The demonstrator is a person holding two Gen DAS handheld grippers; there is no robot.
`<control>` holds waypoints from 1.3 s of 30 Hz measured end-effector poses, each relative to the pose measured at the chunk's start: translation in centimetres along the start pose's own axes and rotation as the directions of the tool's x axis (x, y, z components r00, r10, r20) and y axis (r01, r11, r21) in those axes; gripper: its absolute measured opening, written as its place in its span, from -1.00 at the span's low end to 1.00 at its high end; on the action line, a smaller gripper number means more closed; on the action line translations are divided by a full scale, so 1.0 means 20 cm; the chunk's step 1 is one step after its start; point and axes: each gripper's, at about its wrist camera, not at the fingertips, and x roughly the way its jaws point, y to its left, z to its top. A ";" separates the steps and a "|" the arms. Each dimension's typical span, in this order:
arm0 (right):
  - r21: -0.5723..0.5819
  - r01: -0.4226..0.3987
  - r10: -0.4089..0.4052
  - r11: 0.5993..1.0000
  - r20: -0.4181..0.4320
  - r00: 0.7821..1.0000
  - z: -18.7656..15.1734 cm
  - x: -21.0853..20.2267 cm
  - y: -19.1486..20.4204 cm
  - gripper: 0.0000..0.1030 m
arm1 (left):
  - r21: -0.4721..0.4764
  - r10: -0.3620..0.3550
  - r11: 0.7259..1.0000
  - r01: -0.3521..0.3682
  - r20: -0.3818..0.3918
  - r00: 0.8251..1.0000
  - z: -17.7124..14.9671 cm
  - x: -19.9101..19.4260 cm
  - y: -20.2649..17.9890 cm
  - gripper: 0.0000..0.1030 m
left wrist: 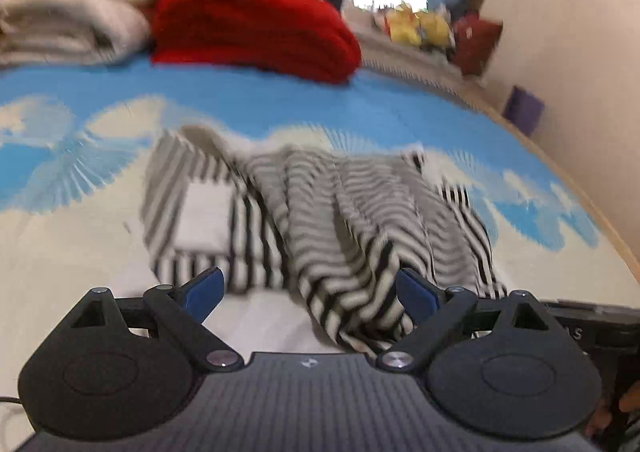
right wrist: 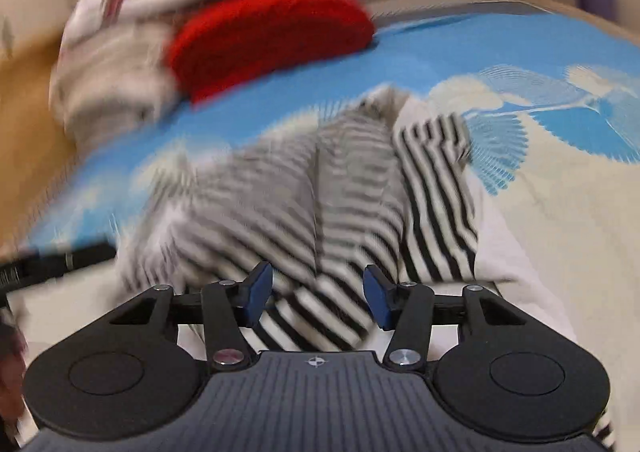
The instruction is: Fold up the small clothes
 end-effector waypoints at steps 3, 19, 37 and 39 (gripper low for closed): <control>0.044 -0.009 0.011 0.999 -0.047 0.999 0.01 0.06 -0.02 0.03 | 0.036 -0.062 0.997 0.062 0.008 0.998 0.05 0.09 -0.03 0.85; 0.215 -0.004 0.026 0.977 -0.103 0.994 0.11 0.24 -0.13 0.11 | -0.265 -0.080 0.964 0.030 -0.179 0.981 0.62 0.76 0.26 0.42; 0.049 -0.068 0.072 0.997 -0.085 0.994 0.07 0.22 0.09 0.13 | -0.126 0.035 0.991 -0.053 -0.143 0.989 0.67 0.76 0.24 0.58; -0.001 0.003 -0.003 1.000 -0.147 0.989 0.04 0.28 0.09 0.13 | -0.083 0.071 0.993 -0.078 -0.089 0.994 0.61 0.64 0.19 0.67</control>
